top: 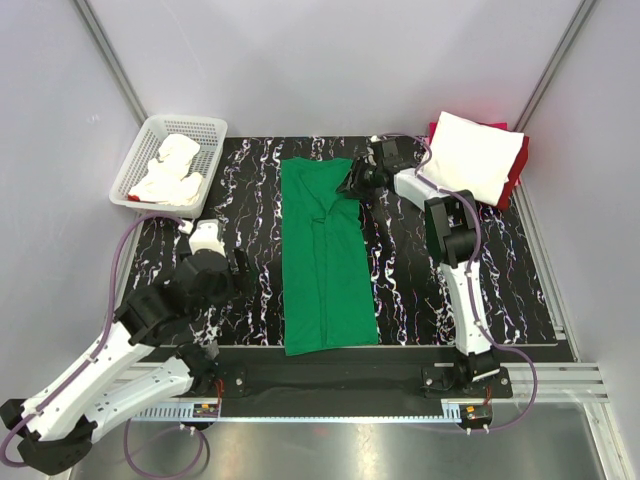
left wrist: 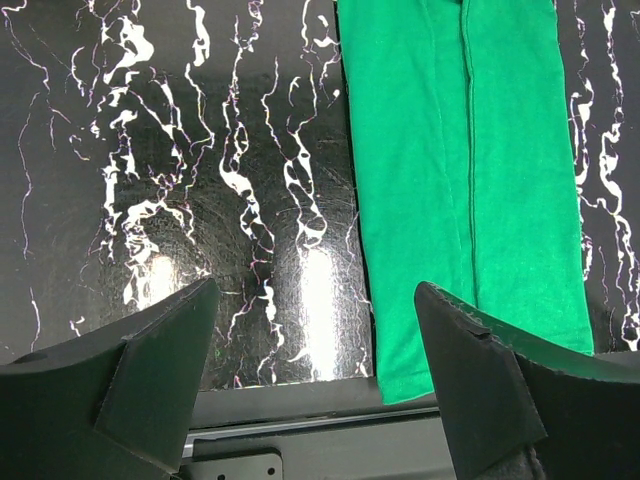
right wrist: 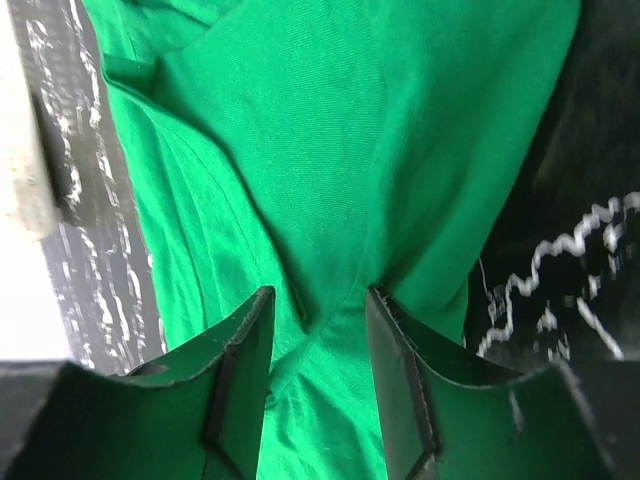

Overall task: Fold and stack the t-shirts
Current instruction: Fold the tshirt

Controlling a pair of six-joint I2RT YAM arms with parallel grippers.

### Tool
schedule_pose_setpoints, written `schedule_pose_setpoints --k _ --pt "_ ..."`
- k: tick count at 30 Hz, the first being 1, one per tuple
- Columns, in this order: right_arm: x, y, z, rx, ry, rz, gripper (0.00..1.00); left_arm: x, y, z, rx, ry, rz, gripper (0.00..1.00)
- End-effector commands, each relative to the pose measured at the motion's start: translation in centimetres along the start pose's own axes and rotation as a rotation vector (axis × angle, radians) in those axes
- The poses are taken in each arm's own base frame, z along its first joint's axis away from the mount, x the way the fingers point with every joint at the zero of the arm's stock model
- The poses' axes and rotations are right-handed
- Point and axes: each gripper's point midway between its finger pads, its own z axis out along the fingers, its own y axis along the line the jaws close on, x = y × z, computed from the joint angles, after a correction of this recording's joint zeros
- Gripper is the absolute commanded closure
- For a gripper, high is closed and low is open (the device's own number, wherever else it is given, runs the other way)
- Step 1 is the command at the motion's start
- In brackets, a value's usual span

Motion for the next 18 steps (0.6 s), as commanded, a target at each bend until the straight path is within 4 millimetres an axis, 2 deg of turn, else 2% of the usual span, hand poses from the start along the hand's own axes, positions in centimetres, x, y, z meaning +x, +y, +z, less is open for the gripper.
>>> schedule_pose_setpoints --k 1,8,18 --pt "-1.2 2.9 -2.6 -0.005 -0.076 -0.093 0.52 -1.0 0.1 0.2 -0.015 -0.04 -0.012 0.14" --pt "-1.7 3.7 -3.1 -0.014 -0.121 -0.139 0.53 -1.0 0.1 0.3 -0.021 -0.038 -0.013 0.14" --pt "-1.3 4.2 -2.0 -0.032 -0.096 -0.158 0.56 -0.9 0.2 0.5 -0.027 -0.033 -0.013 0.14"
